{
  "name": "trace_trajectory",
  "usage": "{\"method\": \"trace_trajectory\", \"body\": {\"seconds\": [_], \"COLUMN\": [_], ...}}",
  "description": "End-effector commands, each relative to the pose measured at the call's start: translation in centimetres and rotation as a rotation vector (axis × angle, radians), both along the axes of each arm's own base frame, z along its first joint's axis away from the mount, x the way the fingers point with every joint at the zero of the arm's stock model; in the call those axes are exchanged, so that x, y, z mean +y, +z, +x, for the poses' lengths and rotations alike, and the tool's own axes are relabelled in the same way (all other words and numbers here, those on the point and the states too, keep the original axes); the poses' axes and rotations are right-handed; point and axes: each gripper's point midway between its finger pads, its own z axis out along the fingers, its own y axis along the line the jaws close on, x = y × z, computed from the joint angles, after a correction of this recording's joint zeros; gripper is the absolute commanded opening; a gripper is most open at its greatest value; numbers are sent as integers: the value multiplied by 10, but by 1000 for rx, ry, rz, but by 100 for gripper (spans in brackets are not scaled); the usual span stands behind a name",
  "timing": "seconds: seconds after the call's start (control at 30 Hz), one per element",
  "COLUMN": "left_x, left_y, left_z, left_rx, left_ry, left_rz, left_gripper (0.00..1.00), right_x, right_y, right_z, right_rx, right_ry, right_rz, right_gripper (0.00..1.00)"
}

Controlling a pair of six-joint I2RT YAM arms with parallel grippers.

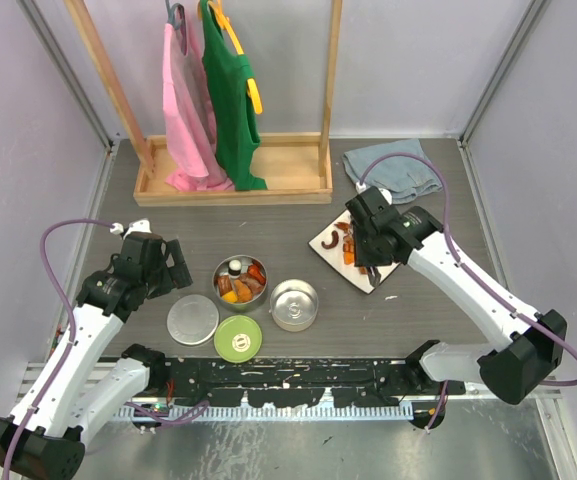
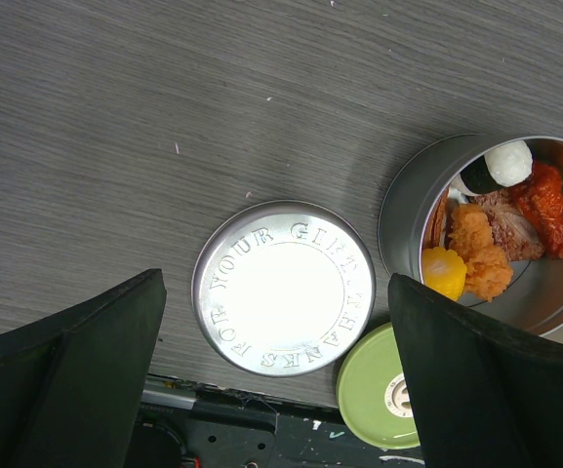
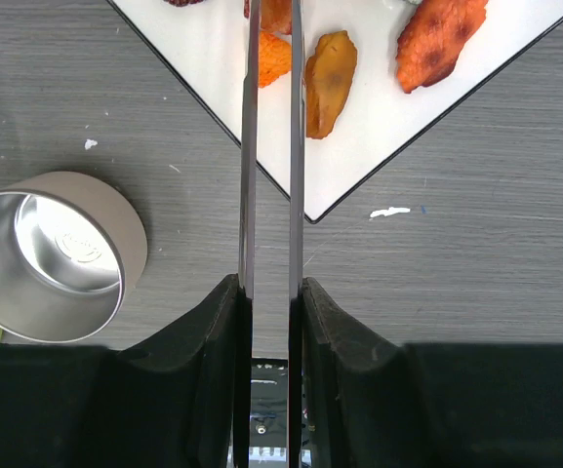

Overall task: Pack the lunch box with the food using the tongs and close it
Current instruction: Pick up the fake food from the plate.

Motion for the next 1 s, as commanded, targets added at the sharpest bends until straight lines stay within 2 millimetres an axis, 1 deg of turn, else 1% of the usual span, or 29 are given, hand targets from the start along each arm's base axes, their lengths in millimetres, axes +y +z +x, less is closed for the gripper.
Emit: {"method": "trace_trajectory", "body": {"seconds": [0.0,0.03,0.2,0.33,0.43,0.57,0.67,0.97], "left_x": [-3,-3,-3,-3,-3,-3,-3,-3], "left_y": [13,13,13,13,13,13,13,12], "left_z": [10,10,10,10,10,10,10,10], "left_rx": [-56,-56,-58,-59,-58,-57,-56,-54], "left_ry": [0,0,-1,-1,-1,-1,-1,-1], "left_rz": [-16,-16,-18,-19,-18,-17,-18,-15], "left_gripper": [98,98,98,98,98,98,98,98], "right_x": [5,9,8,10,11,12,12,15], "right_y": [12,8,-9,-11,-12,-18,-21,-29], "right_z": [-4,-10,-21,-18,-13,-8,-6,-3], "right_rx": [-21,7,82,86,83,95,98,108], "right_ry": [8,29,75,85,86,90,94,105], "right_rz": [52,71,51,39,29,5,-5,-11], "right_gripper": [24,24,28,32,38,41,44,48]}}
